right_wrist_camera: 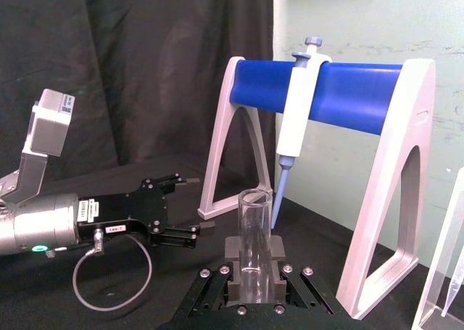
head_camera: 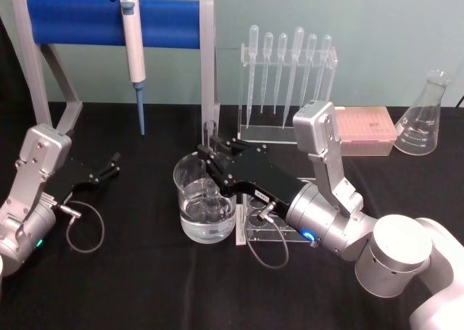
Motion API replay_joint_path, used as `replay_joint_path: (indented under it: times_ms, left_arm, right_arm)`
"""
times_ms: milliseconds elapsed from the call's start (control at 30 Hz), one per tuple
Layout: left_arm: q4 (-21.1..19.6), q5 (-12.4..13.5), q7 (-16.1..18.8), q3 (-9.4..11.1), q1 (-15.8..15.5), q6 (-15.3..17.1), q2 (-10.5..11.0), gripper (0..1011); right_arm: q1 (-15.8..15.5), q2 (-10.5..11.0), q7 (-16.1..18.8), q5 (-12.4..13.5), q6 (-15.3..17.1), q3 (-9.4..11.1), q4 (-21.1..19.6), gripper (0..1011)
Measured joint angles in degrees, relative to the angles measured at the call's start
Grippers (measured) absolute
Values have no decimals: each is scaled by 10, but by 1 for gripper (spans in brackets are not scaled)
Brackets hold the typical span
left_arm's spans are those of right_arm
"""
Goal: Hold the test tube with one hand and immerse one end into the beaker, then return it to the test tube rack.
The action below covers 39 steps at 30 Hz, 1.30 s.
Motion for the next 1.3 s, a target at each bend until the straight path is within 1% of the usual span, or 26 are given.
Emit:
replay_joint_path:
  times_ms: [1300]
  left_arm:
    - [0, 0, 0, 0, 0, 0, 0, 1000]
  right_arm:
    - [0, 0, 0, 0, 0, 0, 0, 225]
